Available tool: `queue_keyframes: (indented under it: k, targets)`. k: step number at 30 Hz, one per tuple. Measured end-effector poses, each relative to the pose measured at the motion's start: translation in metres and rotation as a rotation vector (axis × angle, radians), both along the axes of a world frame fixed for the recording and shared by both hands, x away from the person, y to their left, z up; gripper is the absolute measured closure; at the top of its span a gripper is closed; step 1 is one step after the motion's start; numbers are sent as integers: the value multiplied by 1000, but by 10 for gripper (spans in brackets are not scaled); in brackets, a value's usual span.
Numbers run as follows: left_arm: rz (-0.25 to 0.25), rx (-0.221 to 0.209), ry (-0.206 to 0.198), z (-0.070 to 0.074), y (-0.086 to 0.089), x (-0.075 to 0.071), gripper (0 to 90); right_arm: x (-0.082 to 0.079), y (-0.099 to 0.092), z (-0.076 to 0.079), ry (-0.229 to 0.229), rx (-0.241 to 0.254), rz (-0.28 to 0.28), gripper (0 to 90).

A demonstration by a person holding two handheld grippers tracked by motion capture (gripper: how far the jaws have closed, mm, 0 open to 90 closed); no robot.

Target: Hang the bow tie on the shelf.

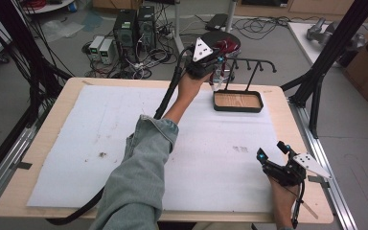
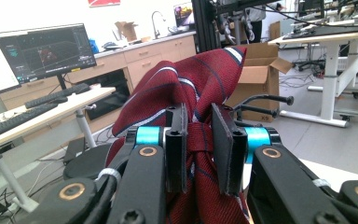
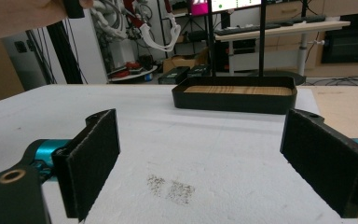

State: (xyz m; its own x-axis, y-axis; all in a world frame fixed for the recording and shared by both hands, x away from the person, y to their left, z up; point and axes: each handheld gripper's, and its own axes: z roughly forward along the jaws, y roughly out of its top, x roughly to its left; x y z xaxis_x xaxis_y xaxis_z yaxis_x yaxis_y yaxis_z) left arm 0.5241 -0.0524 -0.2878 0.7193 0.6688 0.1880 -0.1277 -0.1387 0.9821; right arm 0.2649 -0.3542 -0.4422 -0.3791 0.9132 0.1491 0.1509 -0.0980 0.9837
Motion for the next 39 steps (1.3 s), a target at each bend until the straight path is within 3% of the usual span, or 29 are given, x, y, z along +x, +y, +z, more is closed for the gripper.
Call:
queue_keyframes:
  k: [5, 10, 18, 39]
  targets:
    - [-7, -31, -19, -2, -7, 5, 760, 0, 1, 0, 5, 1, 1, 109]
    - [22, -10, -16, -11, -14, 11, 759, 0, 1, 0, 5, -1, 0, 109]
    - [81, -2, 33, -28, -6, 30, 759, 0, 1, 0, 5, 4, 6, 109]
    - [128, 104, 106, -51, -8, 39, 757, 0, 1, 0, 9, 2, 10, 109]
